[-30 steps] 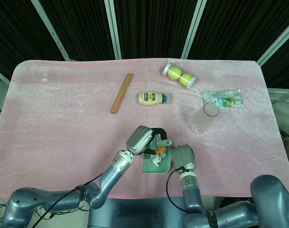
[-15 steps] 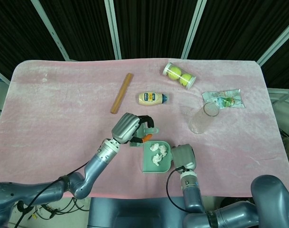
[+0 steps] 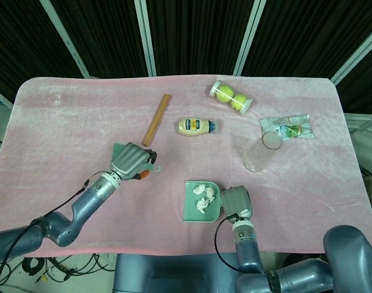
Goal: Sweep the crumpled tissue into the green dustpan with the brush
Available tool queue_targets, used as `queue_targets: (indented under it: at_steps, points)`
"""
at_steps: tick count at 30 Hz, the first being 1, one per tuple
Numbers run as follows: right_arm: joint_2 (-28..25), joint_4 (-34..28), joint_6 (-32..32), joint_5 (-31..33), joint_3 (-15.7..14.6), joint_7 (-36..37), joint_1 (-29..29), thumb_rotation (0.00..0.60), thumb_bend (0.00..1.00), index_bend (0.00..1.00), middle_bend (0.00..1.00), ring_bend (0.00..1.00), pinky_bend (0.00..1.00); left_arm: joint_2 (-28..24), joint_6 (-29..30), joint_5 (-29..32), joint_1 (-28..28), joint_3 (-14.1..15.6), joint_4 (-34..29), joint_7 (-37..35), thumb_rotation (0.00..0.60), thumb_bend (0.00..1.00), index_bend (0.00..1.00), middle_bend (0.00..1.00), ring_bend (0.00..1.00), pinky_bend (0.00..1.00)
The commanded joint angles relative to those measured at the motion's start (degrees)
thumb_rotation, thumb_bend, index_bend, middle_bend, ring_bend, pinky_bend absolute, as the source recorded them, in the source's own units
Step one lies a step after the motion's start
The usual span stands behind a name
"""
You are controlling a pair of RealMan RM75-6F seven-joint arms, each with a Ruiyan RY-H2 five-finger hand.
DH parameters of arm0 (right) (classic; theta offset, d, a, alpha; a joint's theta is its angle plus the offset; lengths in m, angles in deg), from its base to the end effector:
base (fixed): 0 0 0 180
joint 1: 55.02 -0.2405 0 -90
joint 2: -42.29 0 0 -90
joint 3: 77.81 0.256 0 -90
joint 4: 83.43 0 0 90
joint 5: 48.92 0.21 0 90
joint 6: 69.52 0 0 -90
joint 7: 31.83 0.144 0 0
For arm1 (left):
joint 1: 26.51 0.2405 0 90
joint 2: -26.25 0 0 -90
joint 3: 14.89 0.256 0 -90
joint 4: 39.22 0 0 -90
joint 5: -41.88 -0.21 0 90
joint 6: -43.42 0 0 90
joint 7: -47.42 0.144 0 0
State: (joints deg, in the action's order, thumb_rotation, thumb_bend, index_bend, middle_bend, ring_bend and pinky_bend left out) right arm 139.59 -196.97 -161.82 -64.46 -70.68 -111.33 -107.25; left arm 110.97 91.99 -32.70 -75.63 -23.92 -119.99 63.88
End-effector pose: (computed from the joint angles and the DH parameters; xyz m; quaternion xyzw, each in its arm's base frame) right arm -0.1108 -0.2546 -0.0318 0.7803 -0.3208 0.0422 0.5353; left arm -0.1209 0.3679 -0.0044 -0.8184 -0.2553 -0.3527 0.3750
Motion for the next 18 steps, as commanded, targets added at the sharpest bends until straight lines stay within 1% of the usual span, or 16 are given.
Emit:
queue_targets:
  at_steps: [1,6,8,10,13,14,16,17,18]
  points:
    - [0.1,0.1,0.1,0.0,-0.1,0.1,0.1,0.6,0.4,0.58,0.52,0.63,0.75,-0.8,-0.9,1.0,0.6,1.4,0.4,1.5,0.6,0.43,0.6,0.66,0.85,0.97]
    - [0.2,0.2,0.2,-0.1,-0.3,0.3,0.2,0.6,0.4,0.58,0.52,0.63,0.75,-0.8,-1.7,2.2,1.4,3.1,1.1,2.7,0.6,0.42,0.59,0.65,0.85,0.97]
    - [0.2,0.3,0.2,-0.1,-0.4,0.4,0.3,0.6,0.4,0.58,0.52,0.63,0.75,-0.6,-2.0,2.6,1.5,3.6,1.5,3.2,0.6,0.39,0.57,0.63,0.85,0.97]
    - [0.1,0.3,0.2,-0.2,-0.5,0.4,0.4,0.6,0.4,0.58,0.52,0.63,0.75,-0.2,-2.2,3.3,1.7,4.1,2.0,4.0,0.6,0.32,0.52,0.57,0.85,0.97]
    - [-0.1,0.3,0.2,-0.2,-0.6,0.5,0.5,0.6,0.4,0.58,0.52,0.63,0.75,0.3,-2.3,4.7,2.0,4.4,2.4,5.2,0.6,0.19,0.39,0.45,0.84,0.97]
    - [-0.2,0.3,0.3,-0.3,-0.6,0.5,0.6,0.6,0.4,0.58,0.52,0.63,0.75,0.4,-2.1,5.2,2.1,4.3,2.4,5.5,0.6,0.13,0.31,0.4,0.84,0.97]
    - [-0.3,0.3,0.3,-0.4,-0.7,0.6,0.6,0.6,0.4,0.58,0.52,0.63,0.75,0.5,-1.8,6.0,2.3,4.1,2.2,5.7,0.6,0.06,0.19,0.33,0.84,0.97]
    - [-0.4,0.2,0.3,-0.5,-0.7,0.6,0.6,0.6,0.4,0.58,0.52,0.63,0.75,0.4,-1.4,6.3,2.5,3.8,2.0,5.5,0.6,0.03,0.14,0.31,0.84,0.96]
    - [-0.4,0.2,0.3,-0.5,-0.7,0.7,0.6,0.6,0.4,0.58,0.52,0.63,0.75,0.4,-1.0,6.5,2.6,3.6,1.8,5.3,0.6,0.03,0.12,0.3,0.84,0.96]
